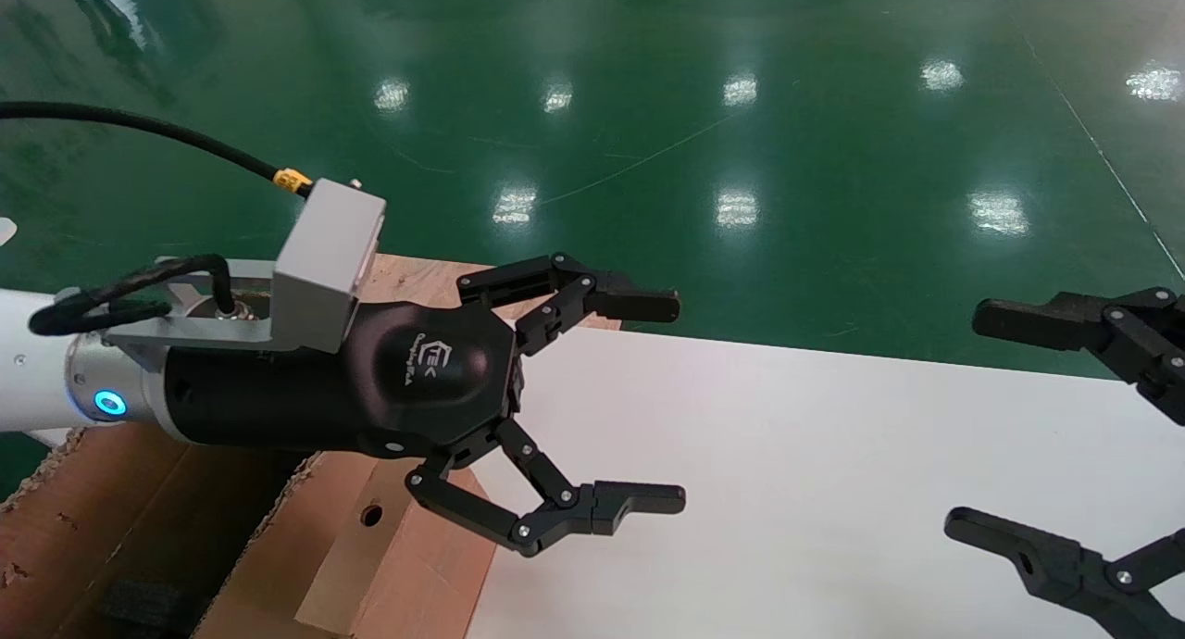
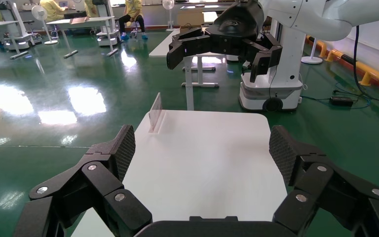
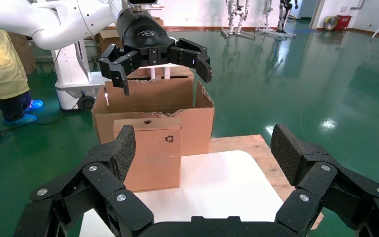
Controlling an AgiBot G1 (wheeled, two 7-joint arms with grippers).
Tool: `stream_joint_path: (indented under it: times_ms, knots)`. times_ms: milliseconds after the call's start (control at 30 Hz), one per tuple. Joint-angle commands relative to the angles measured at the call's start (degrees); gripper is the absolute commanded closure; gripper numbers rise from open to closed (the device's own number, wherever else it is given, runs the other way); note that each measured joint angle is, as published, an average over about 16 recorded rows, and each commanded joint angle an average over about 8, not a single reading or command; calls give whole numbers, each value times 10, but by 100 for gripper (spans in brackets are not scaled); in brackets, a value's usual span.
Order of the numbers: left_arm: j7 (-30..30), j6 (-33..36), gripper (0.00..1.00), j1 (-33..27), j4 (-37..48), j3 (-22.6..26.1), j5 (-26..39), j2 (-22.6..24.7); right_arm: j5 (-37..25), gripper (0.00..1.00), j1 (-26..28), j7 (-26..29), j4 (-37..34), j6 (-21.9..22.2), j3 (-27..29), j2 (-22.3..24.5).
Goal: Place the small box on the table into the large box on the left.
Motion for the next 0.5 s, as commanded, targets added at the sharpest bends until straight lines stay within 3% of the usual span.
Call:
stream_joint_path:
  times_ms: [33, 333, 400, 500]
  knots:
    - [0, 0, 0, 0, 0, 0, 0, 0, 0, 0, 0, 0, 0, 0, 0, 0]
    - [0, 0, 0, 0, 0, 0, 0, 0, 0, 0, 0, 0, 0, 0, 0, 0]
    - [0, 0, 0, 0, 0, 0, 0, 0, 0, 15, 0, 0, 0, 0, 0, 0]
    - [0, 0, 0, 0, 0, 0, 0, 0, 0, 53, 0, 0, 0, 0, 0, 0]
